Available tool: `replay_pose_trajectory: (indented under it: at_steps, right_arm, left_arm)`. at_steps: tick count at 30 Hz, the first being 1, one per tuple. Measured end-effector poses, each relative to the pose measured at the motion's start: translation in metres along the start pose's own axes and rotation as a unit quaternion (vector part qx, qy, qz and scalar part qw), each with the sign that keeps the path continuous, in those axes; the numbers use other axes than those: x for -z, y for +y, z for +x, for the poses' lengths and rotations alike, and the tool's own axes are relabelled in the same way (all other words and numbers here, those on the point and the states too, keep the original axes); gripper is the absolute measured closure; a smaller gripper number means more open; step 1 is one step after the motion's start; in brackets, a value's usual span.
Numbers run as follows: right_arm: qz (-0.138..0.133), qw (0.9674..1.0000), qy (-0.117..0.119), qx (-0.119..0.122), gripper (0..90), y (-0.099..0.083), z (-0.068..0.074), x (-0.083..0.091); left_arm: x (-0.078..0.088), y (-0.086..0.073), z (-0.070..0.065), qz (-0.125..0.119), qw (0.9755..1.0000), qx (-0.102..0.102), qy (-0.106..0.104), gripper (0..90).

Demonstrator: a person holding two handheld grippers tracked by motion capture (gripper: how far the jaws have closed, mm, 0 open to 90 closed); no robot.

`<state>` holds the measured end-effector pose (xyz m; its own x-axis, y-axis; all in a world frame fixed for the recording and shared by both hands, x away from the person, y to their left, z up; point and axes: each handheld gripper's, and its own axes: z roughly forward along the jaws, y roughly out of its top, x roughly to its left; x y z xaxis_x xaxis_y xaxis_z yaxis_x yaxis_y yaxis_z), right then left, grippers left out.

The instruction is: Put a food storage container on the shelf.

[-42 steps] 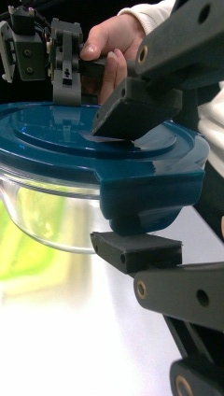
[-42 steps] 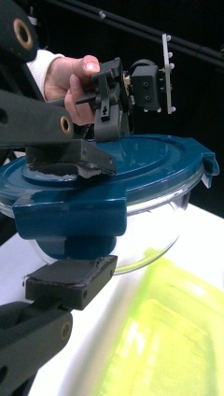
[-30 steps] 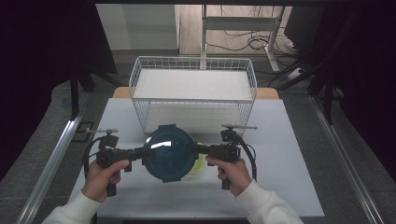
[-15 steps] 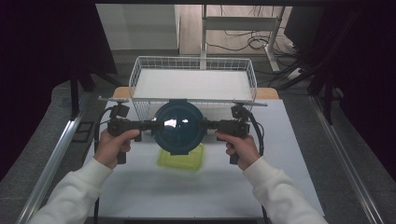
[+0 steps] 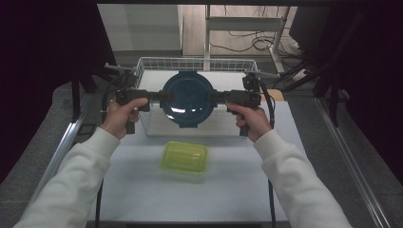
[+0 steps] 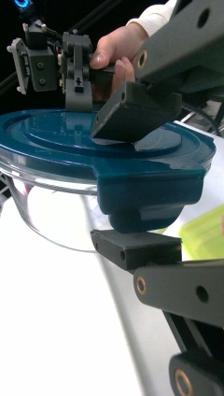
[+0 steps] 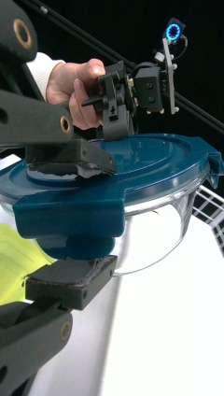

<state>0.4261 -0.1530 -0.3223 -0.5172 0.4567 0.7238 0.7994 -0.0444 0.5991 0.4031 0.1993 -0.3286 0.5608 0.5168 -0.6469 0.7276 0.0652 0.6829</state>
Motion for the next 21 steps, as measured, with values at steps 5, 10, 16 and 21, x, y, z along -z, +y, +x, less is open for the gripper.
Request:
replay_pose_trajectory:
  at_steps: [5,10,16,21]
  right_arm:
    - [0.005,0.9999,-0.015,0.002,50.0,0.029,-0.003,-0.002]
    - [0.004,0.9998,-0.019,0.000,49.9,0.055,-0.012,-0.004]
    - [0.009,0.9996,-0.021,-0.017,49.7,0.068,-0.024,-0.009]
    - [-0.001,0.9992,-0.017,-0.036,49.7,0.075,-0.035,-0.014]
  left_arm:
    - [-0.011,0.024,0.013,0.003,0.9999,0.006,-0.013,45.4]
    - [-0.022,0.047,0.021,0.001,0.9998,0.010,-0.015,45.4]
    - [-0.031,0.056,0.033,0.009,0.9996,0.023,-0.012,45.4]
    - [-0.035,0.061,0.041,0.000,0.9989,0.043,-0.019,46.3]
